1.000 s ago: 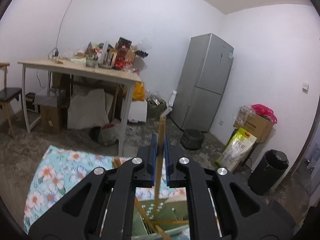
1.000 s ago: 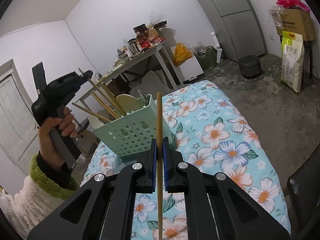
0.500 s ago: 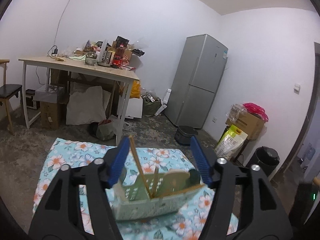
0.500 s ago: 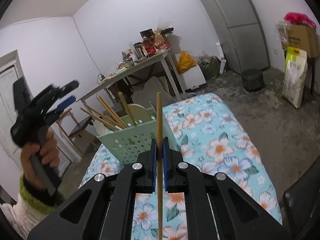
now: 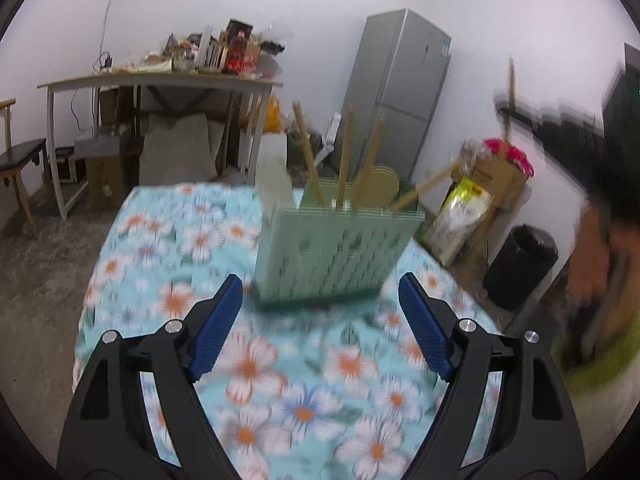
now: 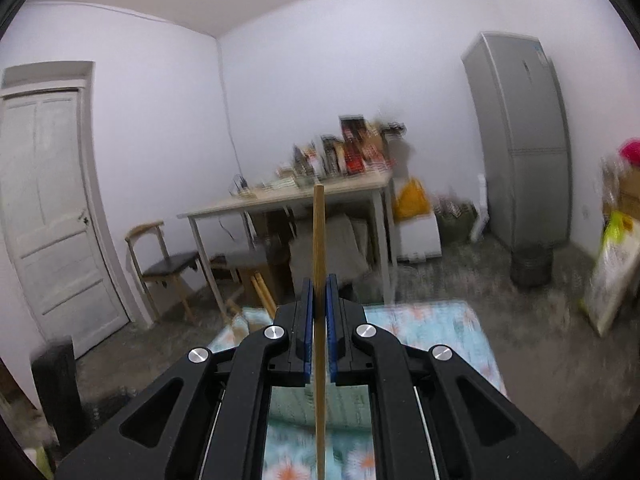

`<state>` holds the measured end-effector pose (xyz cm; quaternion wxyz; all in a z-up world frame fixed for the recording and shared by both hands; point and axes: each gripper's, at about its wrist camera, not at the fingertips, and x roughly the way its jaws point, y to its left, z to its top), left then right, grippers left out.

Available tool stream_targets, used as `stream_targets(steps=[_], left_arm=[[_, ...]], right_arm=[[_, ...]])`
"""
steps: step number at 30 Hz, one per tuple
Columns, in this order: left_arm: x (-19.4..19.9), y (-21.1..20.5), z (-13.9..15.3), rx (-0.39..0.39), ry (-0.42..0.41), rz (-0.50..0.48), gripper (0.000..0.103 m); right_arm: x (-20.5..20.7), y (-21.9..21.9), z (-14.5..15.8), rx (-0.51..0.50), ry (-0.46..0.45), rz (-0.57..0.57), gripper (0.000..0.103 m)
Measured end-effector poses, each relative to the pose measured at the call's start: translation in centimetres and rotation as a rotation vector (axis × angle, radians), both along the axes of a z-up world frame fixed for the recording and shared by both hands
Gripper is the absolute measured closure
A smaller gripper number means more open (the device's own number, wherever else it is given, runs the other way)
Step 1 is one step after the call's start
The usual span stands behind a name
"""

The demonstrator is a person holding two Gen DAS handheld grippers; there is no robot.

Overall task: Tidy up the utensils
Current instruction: 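Lower the right gripper's chopstick into the holder and open the right gripper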

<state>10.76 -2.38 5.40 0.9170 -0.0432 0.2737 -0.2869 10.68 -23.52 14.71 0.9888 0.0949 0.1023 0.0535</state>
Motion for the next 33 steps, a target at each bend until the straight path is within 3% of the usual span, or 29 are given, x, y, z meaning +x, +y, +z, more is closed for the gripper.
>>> stream_targets(steps=[7, 13, 17, 22, 28, 31, 33], left_arm=[[-2.4, 0.4, -1.6, 0.055, 0.007, -0.03, 0.024], [-3.1, 0.3, -2.4, 0.061, 0.028, -0.044, 0.024], [-3.2, 0.3, -2.7, 0.057, 0.038, -0.046, 0.024], [-2.8, 0.6, -2.9, 0.055, 0.044, -0.032, 0.024], [-2.4, 1.0, -3.1, 0.057, 0.056, -0.014, 0.024], [-2.2, 1.0, -2.8, 0.061, 0.053, -0.005, 0.024], [-2.1, 1.0, -2.5, 0.06, 0.048, 0.006, 0.023]], right_arm=[[4.9, 2.0, 3.7, -0.074, -0.12, 0.019, 0.097], [9.1, 3.0, 4.0, -0.1, -0.125, 0.012, 0.097], [10.9, 4.3, 3.1, -0.157, -0.121, 0.005, 0.097], [12.7, 5.4, -0.5, -0.21, -0.055, 0.006, 0.096], [12.7, 5.1, -2.7, -0.198, 0.001, 0.014, 0.096], [11.9, 4.8, -2.5, -0.199, 0.0, 0.015, 0.09], [11.2, 4.7, -2.2, -0.189, -0.005, 0.02, 0.072]])
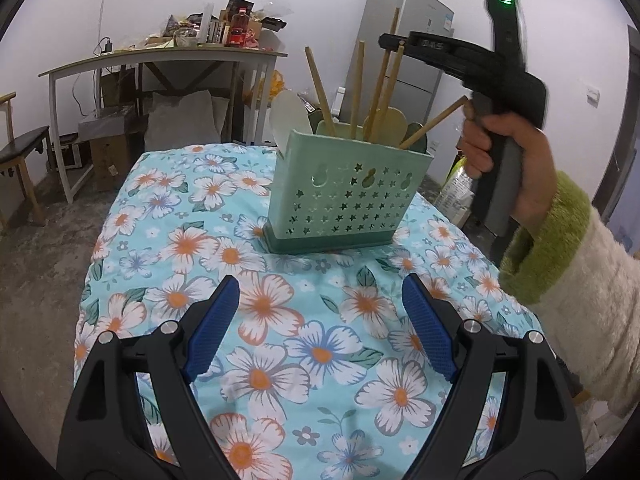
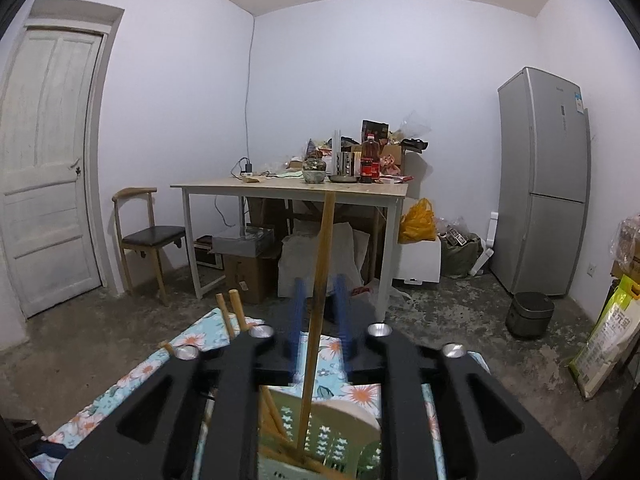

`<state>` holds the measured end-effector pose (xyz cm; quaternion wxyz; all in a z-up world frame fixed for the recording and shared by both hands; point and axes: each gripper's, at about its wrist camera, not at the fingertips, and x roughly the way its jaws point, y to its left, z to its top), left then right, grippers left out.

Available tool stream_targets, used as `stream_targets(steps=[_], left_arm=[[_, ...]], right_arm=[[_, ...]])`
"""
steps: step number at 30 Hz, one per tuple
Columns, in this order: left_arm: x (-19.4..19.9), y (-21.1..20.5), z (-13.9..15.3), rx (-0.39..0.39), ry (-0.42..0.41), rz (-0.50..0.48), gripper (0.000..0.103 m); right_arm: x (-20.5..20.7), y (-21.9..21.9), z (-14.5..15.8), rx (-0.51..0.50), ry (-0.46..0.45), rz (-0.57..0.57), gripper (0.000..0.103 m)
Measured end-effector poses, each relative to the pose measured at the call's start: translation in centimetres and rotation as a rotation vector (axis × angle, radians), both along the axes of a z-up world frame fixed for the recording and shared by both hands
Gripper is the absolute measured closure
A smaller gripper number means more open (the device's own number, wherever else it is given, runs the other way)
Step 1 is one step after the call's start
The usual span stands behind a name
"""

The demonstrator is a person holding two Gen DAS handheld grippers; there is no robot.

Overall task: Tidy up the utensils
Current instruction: 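Lower the right gripper's chopstick into the holder and open the right gripper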

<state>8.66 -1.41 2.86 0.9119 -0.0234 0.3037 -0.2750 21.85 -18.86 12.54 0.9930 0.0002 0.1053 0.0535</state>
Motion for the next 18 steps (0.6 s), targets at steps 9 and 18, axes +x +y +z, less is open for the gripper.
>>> stream_targets(steps=[9, 18], left_arm=[[-0.5, -0.4, 1.1, 0.015, -0.016, 0.048, 0.019], [-1.5, -1.3, 2.5, 0.015, -0.032, 0.103, 0.013]], right_arm=[[-6.8, -1.9, 2.9, 0.074, -0.123, 0.031, 0.057], [-14.0, -5.4, 1.6, 0.165, -0.112, -0.002, 0.055]])
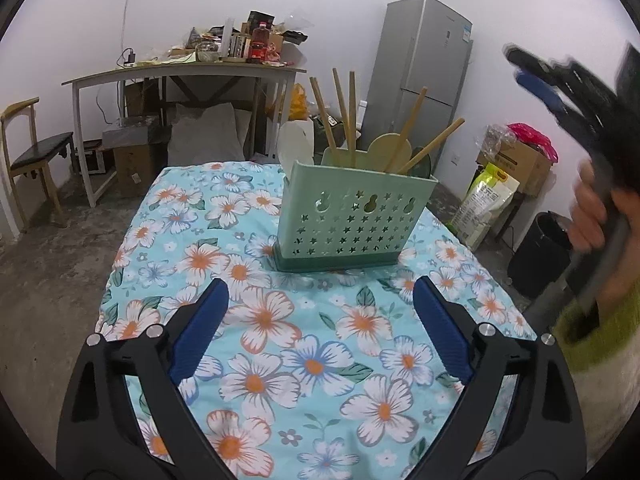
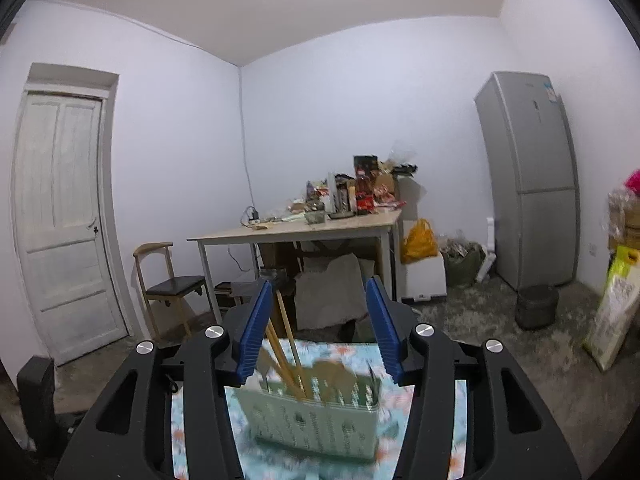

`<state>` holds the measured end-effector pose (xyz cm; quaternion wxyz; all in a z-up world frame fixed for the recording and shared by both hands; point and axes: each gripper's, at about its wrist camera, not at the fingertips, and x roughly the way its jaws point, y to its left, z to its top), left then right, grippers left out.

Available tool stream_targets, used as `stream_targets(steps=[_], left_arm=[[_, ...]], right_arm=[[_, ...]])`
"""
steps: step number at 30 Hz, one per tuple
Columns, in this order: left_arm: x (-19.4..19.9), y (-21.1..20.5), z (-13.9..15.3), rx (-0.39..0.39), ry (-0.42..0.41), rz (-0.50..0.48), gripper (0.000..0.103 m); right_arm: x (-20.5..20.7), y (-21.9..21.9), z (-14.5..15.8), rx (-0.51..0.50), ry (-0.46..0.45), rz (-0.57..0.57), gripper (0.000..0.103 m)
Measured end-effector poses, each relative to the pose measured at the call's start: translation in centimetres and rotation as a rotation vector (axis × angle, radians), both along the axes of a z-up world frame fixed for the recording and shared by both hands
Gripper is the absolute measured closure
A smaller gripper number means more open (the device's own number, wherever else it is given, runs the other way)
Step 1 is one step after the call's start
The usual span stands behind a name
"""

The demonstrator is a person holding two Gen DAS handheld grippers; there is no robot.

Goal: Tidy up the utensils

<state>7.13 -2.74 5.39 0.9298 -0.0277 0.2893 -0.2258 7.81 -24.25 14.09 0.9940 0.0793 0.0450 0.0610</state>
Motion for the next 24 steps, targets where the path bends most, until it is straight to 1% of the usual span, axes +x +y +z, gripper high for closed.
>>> stream_targets(steps=[5, 7, 10, 11, 13, 15, 16, 18, 20, 21, 24], left_arm=[[-0.2, -0.7, 0.6, -0.013, 0.004, 0.023, 0.012], [-0.2, -1.0, 0.7, -0.02, 0.014, 0.03, 0.011], [-0.2, -1.5, 0.5, -0.026, 0.05, 0.046, 0.01], [-0.2, -1.6, 0.3, -0.026, 0.063, 0.05, 0.01], [-0.1, -1.9, -0.1, -0.026, 0.099, 0.075, 0.01], [-0.1, -1.9, -0.6, -0.021, 0.125, 0.111, 0.01], [-0.1, -1.9, -0.8, -0.014, 0.129, 0.128, 0.01], [0.0, -1.8, -1.1, 0.021, 0.126, 0.193, 0.008], [-0.1, -1.9, -1.0, 0.085, 0.101, 0.278, 0.008], [-0.2, -2.0, -0.8, 0.125, 0.071, 0.321, 0.008], [-0.7, -2.2, -0.1, 0.202, -0.021, 0.387, 0.008]], right_arm=[[-3.0, -1.6, -2.4, 0.058, 0.082, -0.004, 0.054], [-4.2, -2.2, -3.9, 0.103, 0.126, -0.003, 0.051], [-4.9, -2.5, -5.9, 0.162, 0.209, 0.017, 0.048], [-5.0, -2.4, -6.8, 0.178, 0.25, 0.015, 0.048], [-5.3, -1.8, -8.4, 0.182, 0.327, 0.019, 0.046], [-5.6, -1.0, -9.5, 0.17, 0.38, 0.006, 0.037], [-5.7, -0.7, -9.9, 0.16, 0.399, 0.001, 0.035], [-5.7, 0.2, -10.6, 0.123, 0.443, -0.027, 0.028], [-5.4, 1.1, -10.8, 0.077, 0.467, -0.058, 0.023], [-5.4, 1.4, -10.9, 0.055, 0.472, -0.073, 0.021], [-5.1, 2.4, -10.8, -0.011, 0.475, -0.12, 0.015]])
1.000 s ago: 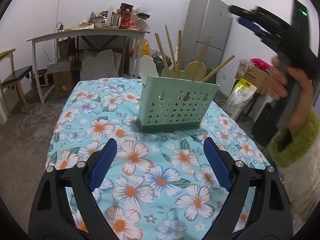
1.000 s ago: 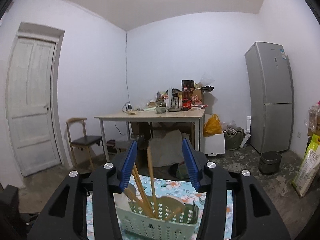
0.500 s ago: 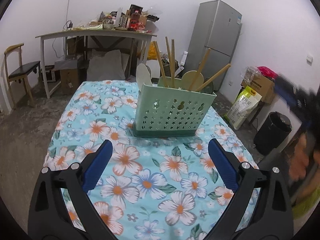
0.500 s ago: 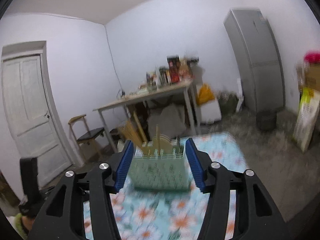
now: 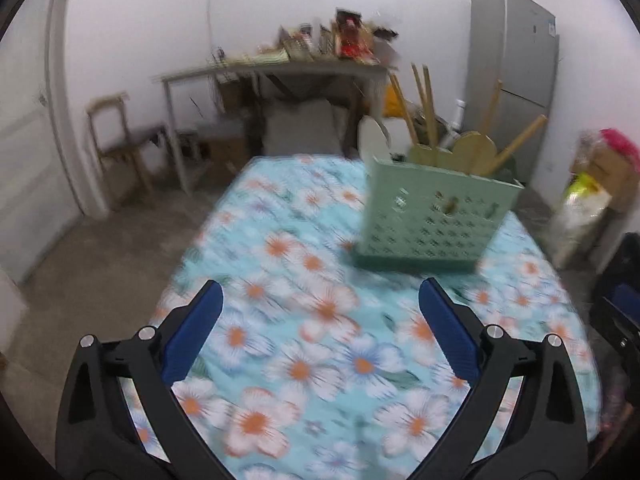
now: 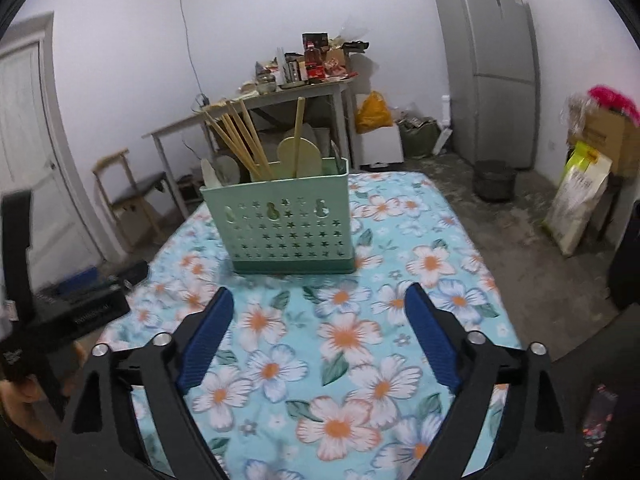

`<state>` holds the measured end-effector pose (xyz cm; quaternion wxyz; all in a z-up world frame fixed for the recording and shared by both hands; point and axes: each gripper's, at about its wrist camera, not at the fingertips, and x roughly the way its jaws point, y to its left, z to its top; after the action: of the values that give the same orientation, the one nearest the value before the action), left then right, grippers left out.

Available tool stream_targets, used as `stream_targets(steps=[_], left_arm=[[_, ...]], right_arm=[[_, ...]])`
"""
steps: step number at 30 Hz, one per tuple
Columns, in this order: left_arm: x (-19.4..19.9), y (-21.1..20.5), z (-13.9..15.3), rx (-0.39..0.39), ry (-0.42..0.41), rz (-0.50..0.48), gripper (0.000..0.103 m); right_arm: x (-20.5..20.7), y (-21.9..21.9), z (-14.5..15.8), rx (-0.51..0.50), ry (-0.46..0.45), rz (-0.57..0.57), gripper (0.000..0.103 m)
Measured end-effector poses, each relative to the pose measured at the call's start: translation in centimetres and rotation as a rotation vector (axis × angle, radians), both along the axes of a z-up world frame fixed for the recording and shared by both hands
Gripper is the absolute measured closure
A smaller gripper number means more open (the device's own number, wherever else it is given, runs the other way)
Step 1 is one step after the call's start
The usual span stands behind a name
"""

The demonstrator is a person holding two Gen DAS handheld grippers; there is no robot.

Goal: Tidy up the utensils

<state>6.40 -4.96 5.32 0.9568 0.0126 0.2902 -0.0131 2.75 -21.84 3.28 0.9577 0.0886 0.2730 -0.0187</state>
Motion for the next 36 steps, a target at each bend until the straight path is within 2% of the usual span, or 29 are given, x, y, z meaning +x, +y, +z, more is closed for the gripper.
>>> stream_targets(steps=[3, 9, 13, 24, 36], left_arm=[[-0.5, -0.6, 0.6, 0.075, -0.047, 0.009, 0.008], [-0.6, -1.8, 1.5, 0.151, -0.049, 0.01, 0.008], [-0.8, -2.5, 1.9, 0.14, -0.042, 0.003, 0.008], [-0.9, -3.5, 0.9, 0.081, 0.042, 0.025, 0.008], [-0.8, -3.1, 0.9, 0.062, 0.059, 0.05, 0.008]], right_arm=[[0.1, 0.8, 0.1, -0.049, 0.01, -0.011, 0.01], [0.3, 1.6, 0.0, -0.13, 0.03, -0.057, 0.006], [0.1, 1.4, 0.3, -0.145, 0.029, -0.096, 0.006], [-0.2, 0.3, 0.1, -0.155, 0.053, -0.159, 0.006], [-0.4, -0.1, 0.1, -0.158, 0.058, -0.17, 0.006]])
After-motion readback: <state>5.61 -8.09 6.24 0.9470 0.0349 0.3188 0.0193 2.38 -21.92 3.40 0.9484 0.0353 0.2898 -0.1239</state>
